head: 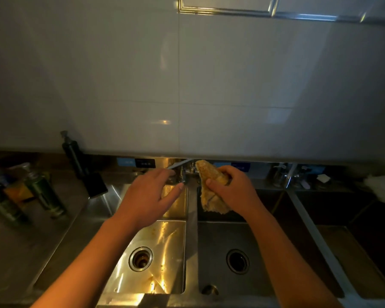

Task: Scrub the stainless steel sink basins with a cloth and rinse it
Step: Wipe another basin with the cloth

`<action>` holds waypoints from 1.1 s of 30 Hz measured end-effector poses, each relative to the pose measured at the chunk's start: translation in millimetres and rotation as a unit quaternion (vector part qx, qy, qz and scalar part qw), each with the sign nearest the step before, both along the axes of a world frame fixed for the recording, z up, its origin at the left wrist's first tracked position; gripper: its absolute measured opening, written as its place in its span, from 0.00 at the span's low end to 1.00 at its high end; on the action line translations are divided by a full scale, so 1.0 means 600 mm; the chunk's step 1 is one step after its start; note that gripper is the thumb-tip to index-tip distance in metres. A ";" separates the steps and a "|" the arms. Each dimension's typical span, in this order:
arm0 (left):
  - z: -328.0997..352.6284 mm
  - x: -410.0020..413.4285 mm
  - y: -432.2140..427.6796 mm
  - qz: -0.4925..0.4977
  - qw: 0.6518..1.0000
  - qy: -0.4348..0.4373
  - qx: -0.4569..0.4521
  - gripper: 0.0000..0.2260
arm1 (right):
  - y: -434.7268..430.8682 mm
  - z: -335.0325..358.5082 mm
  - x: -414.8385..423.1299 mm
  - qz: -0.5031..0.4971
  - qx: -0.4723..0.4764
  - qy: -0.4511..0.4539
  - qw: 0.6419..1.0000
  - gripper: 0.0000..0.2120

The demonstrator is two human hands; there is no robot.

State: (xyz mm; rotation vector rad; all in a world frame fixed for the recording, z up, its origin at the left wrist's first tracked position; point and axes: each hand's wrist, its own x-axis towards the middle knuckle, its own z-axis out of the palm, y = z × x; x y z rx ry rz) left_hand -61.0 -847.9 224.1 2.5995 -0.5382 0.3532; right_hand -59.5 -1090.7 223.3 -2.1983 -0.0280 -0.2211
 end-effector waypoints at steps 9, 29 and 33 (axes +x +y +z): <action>0.014 -0.024 0.009 0.038 0.998 -0.014 0.043 0.27 | 0.003 -0.004 0.014 0.048 0.028 -0.003 0.998 0.17; -0.088 -0.055 0.071 0.130 0.987 0.065 0.064 0.27 | 0.045 -0.142 0.018 0.097 0.073 0.115 0.986 0.28; -0.116 -0.036 0.122 0.133 0.987 0.082 0.047 0.27 | 0.088 -0.165 0.028 0.090 0.059 0.133 0.985 0.21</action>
